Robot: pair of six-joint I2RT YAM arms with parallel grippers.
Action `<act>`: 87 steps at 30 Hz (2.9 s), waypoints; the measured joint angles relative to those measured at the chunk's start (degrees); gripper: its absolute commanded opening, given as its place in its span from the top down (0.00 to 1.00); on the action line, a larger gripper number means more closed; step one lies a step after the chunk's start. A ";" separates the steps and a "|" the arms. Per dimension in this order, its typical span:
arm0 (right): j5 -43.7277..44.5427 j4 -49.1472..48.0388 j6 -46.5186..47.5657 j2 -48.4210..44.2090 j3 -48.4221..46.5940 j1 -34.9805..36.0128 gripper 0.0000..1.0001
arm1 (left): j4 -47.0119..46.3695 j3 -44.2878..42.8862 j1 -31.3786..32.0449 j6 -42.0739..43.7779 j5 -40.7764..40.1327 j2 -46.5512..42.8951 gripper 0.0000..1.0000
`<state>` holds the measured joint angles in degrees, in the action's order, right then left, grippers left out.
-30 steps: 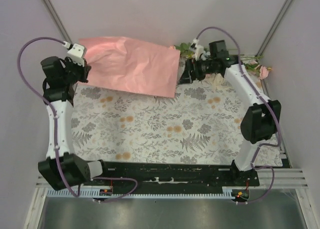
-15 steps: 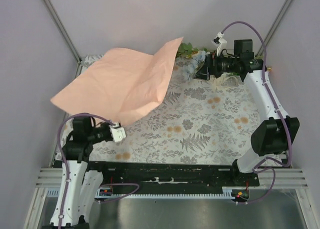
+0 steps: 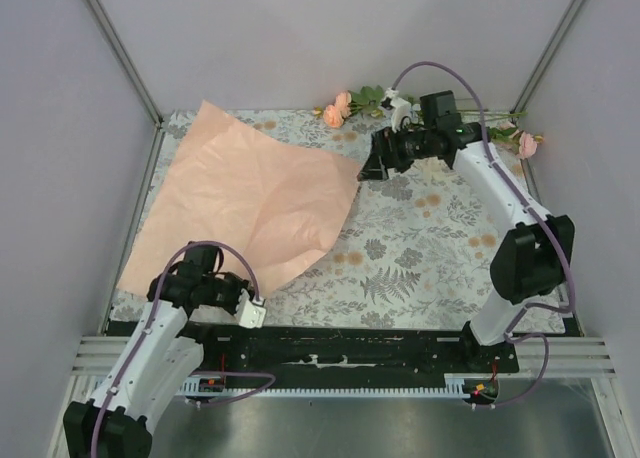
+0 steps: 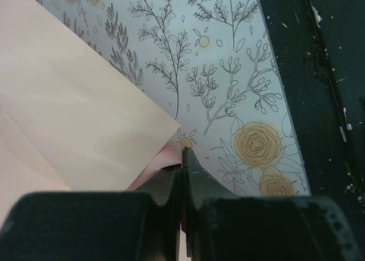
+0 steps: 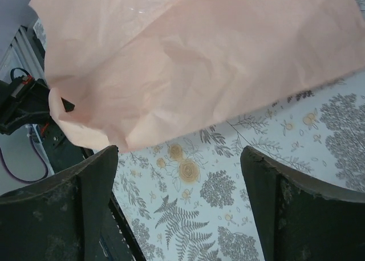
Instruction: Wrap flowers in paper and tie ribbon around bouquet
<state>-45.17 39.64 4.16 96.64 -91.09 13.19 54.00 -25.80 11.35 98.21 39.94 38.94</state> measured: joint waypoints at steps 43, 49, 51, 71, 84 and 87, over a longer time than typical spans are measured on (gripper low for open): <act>25.59 5.49 37.38 10.38 -18.56 -12.11 0.08 | -16.06 -36.11 -7.10 -66.18 -11.04 54.36 0.16; 30.93 2.23 48.85 20.90 -22.49 -17.77 0.11 | -18.60 -41.11 -5.75 -66.90 -12.87 61.35 0.16; 32.52 1.33 52.37 24.55 -23.26 -20.41 0.11 | -18.51 -42.60 -5.33 -66.97 -12.85 61.66 0.16; 48.72 -18.86 71.38 47.60 -30.14 -31.01 0.54 | -17.90 -49.48 -5.01 -68.30 -11.32 61.66 0.16; 49.99 -30.84 79.25 34.53 -14.23 -31.45 1.00 | -16.39 -52.37 -5.01 -69.79 -11.21 60.89 0.16; 48.57 -33.31 81.88 24.79 -10.54 -31.58 1.00 | -16.39 -56.39 -4.98 -71.06 -10.69 60.65 0.16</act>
<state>3.40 6.33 86.04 121.43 -101.62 -18.39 37.60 -82.19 6.37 27.16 29.26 99.59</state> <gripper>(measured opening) 0.022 0.837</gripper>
